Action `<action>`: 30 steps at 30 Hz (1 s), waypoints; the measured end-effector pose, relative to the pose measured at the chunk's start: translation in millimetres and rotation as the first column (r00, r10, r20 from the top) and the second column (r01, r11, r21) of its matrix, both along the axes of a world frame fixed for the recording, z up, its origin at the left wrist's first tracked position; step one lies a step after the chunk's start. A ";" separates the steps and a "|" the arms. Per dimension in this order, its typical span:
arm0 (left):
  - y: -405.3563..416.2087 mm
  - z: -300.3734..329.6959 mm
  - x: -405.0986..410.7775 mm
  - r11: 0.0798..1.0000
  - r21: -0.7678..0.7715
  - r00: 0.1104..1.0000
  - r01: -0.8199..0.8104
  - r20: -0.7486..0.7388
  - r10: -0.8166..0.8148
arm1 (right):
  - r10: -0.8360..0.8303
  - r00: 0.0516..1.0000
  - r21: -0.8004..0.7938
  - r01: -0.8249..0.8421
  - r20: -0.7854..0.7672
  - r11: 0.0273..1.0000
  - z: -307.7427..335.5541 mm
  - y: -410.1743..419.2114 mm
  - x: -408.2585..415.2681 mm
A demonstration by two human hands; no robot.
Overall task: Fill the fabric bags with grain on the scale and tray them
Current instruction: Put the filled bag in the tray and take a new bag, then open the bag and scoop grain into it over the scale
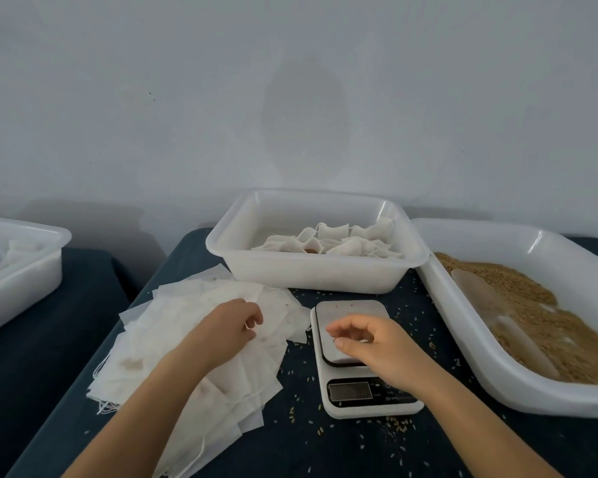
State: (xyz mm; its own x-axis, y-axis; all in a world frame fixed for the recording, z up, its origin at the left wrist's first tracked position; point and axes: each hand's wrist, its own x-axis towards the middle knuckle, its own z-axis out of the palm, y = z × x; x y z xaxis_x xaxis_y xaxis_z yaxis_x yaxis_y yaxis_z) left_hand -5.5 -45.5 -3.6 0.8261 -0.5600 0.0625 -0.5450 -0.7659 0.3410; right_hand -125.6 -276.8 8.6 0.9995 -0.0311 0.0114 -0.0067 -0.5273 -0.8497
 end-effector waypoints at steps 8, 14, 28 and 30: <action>3.6 25.2 -1.9 0.970 -0.238 0.996 0.046 -0.067 -0.064 | 0.043 0.999 0.035 -0.043 -0.018 0.998 -5.2 12.0 9.1; -13.4 30.2 -8.1 0.887 -0.461 0.991 0.009 -0.116 -0.070 | 0.092 0.994 -0.042 -0.094 -0.051 0.995 -9.7 34.7 31.7; -19.2 2.8 -10.2 0.528 -0.721 0.858 -0.449 -0.512 0.030 | -0.014 0.988 0.516 0.092 -0.154 0.852 -3.3 17.7 38.8; -19.6 -5.2 -12.7 0.481 -0.712 0.812 -0.511 -0.584 -0.001 | 0.021 0.988 0.556 0.067 -0.152 0.829 1.0 15.2 37.7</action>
State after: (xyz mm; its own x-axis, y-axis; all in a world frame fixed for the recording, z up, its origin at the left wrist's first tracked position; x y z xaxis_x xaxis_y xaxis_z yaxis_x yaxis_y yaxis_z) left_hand -18.3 -65.1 -8.8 0.9747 -0.2154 -0.0588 0.0449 -0.0688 0.9966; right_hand -87.9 -261.5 9.5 0.9872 -0.0107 -0.1594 -0.1589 0.0382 -0.9866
